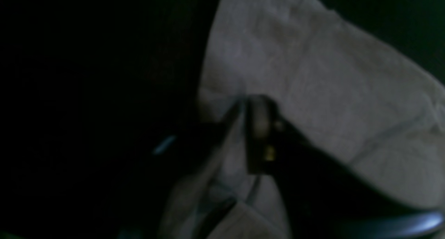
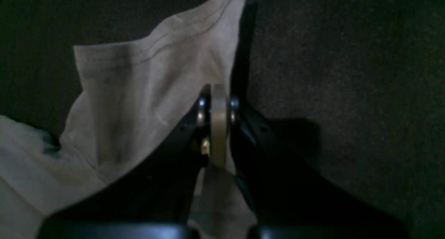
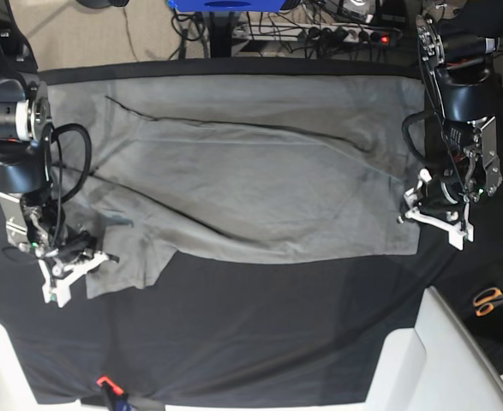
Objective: Fold the T-shirt properly
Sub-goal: 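Move the left gripper to the hem edge and grasp it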
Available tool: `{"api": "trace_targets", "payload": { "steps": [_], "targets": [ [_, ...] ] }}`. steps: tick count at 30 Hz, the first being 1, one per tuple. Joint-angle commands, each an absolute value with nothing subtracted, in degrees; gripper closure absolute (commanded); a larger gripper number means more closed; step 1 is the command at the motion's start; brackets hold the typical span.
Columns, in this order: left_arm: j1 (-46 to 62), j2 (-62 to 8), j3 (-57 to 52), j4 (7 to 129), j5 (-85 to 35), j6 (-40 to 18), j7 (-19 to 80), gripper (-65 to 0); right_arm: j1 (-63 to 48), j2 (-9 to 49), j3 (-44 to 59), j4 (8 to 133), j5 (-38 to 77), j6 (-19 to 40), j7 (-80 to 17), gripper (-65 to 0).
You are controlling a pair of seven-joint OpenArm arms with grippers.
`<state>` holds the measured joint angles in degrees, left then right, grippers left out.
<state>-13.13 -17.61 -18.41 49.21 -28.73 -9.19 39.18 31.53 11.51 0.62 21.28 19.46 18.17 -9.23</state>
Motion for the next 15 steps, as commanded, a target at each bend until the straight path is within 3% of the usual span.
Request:
{"api": "trace_targets", "payload": {
  "steps": [1,3,4,15],
  "targets": [
    [-13.32,-17.89,-18.33,49.54,-28.88,-9.36,39.25,-11.0,33.45,12.18,0.66,22.11,20.09,18.51,-8.04,-0.2],
    [-13.05,-17.89,-18.33,49.45,-28.79,-9.19,37.67,-1.0,33.45,12.18,0.66,22.11,20.09,18.51,-8.04,-0.2],
    [-13.05,-17.89,-18.33,49.36,-28.79,-9.19,37.41,0.0,33.45,12.18,0.66,22.11,20.09,18.51,-8.04,-0.2],
    [-12.97,-19.12,-18.33,49.63,-28.97,-9.1,37.85,0.0,33.45,12.18,0.66,22.11,20.09,18.51,-8.13,-0.2]
  ]
}}
